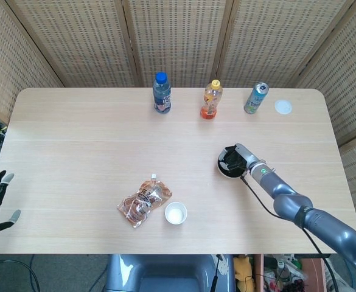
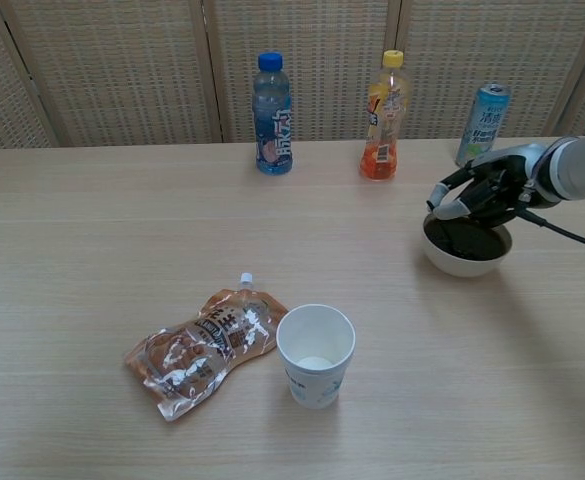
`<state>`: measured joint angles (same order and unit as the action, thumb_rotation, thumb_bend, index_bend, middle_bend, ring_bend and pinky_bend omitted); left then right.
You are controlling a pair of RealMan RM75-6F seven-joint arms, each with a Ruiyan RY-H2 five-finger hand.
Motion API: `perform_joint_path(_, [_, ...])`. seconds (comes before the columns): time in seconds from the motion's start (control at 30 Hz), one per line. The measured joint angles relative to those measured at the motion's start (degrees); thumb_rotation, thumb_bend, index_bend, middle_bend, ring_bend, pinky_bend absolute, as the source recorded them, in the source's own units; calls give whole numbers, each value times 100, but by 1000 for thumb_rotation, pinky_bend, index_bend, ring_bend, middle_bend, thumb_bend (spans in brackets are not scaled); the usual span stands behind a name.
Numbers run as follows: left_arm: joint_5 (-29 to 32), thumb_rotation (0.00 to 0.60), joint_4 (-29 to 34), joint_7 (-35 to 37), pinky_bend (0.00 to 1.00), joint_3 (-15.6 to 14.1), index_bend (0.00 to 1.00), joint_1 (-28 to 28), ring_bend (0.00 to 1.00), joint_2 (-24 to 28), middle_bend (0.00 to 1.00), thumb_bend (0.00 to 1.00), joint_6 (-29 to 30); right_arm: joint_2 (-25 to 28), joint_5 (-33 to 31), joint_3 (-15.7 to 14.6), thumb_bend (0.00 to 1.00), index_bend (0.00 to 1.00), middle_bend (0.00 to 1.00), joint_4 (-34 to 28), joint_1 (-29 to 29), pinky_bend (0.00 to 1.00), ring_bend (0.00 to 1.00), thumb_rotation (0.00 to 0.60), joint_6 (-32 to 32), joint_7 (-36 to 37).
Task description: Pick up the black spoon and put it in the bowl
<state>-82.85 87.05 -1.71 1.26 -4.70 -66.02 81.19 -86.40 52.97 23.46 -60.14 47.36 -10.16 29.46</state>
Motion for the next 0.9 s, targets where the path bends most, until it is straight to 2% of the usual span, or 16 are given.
perform_joint_path(0.27, [44, 600, 29, -41, 0, 1, 0, 12, 0, 13, 0, 317, -7, -89, -64, -4, 859, 705, 985, 511, 101, 1000, 1000, 600, 114, 33])
perform_joint_path(0.5, [58, 600, 45, -52, 0, -8, 0, 35, 0, 22, 0, 317, 8, -312, -79, 113, 859, 705, 985, 944, 352, 1000, 1000, 600, 275, 48])
perform_joint_path(0.67, [66, 600, 34, -32, 0, -14, 0, 46, 0, 22, 0, 317, 9, -371, -76, 154, 859, 707, 986, 918, 382, 1000, 1000, 600, 294, 59])
perform_joint_path(0.9, [33, 600, -1, 12, 0, -20, 0, 35, 0, -2, 0, 317, -1, -271, -20, 173, 859, 708, 986, 448, 238, 1000, 1000, 600, 288, 52])
